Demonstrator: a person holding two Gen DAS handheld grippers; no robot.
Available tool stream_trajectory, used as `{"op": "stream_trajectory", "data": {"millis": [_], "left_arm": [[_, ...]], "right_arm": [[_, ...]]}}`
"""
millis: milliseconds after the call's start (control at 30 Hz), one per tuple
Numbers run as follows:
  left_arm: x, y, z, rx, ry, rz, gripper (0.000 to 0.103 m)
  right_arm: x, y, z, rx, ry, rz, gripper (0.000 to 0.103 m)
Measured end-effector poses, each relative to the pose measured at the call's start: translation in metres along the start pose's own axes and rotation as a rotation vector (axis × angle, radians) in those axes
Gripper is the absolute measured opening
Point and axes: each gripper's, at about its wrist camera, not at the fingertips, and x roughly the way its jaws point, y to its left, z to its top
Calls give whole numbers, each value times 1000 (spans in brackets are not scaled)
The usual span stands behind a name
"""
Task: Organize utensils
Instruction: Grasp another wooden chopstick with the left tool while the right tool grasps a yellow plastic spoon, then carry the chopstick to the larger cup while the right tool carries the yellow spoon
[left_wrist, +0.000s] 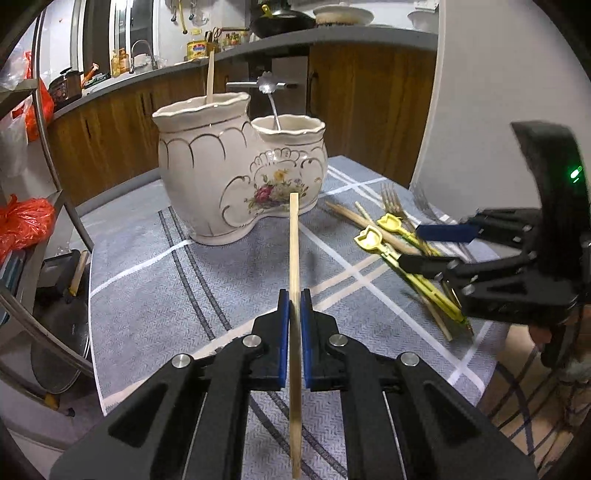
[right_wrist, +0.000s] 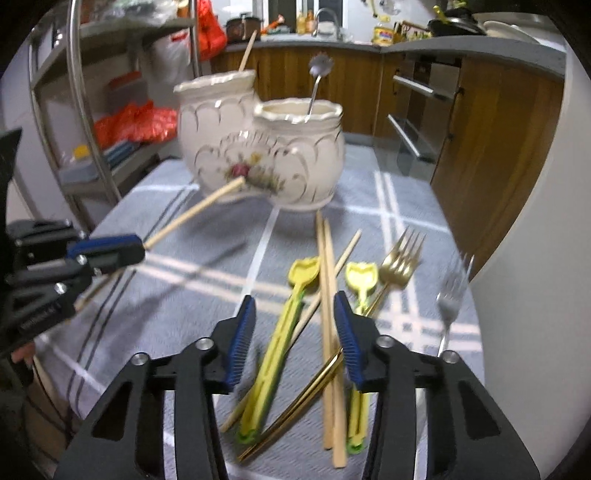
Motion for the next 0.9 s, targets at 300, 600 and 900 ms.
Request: {"op": "stream_trajectory", "data": {"millis": [300, 600, 900], "left_arm": [[-6, 5, -4, 16, -37, -34, 6], [0, 8, -15, 81, 18, -38, 6], [8, 12, -18, 83, 62, -48, 6]], "right_arm": [[11, 9, 0, -4, 77, -27, 27], [23, 12, 10, -16, 117, -50, 15], [17, 19, 16, -50, 85, -32, 10]]}}
